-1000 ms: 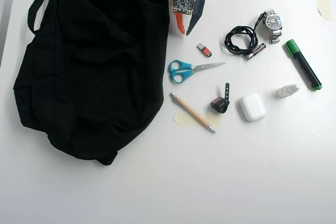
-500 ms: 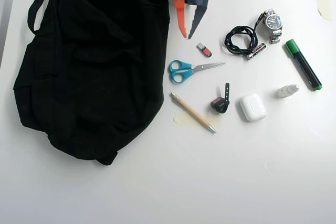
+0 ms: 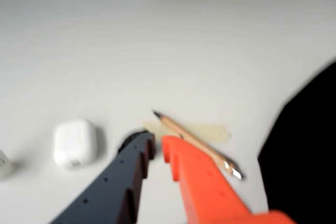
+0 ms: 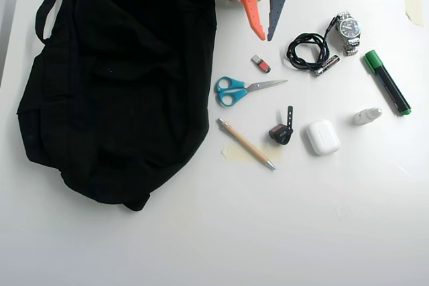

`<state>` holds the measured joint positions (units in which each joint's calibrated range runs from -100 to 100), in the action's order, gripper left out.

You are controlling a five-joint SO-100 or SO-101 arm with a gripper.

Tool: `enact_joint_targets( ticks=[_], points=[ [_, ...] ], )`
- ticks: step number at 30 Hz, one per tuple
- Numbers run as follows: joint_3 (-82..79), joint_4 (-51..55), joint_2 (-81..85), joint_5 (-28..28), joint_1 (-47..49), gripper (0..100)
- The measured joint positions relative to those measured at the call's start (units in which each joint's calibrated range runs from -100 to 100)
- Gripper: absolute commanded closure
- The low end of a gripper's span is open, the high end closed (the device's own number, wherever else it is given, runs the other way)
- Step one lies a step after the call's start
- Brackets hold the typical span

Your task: Put the black bike light into the black bag

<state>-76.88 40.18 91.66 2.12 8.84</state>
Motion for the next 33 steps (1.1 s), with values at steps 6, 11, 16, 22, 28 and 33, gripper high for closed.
enact_joint_targets(
  ticks=[6,11,16,22,28,33],
  points=[
    [24.5,2.3,-31.4,2.3,0.1,97],
    [46.4,9.5,-52.0,7.1,1.5,97],
    [49.7,13.8,-56.4,7.8,3.3,87],
    [45.7,14.9,-56.4,7.7,7.0,72],
    [42.1,14.9,-56.5,4.1,12.4,64],
    [38.5,14.9,-56.5,0.5,17.5,63]
  ],
)
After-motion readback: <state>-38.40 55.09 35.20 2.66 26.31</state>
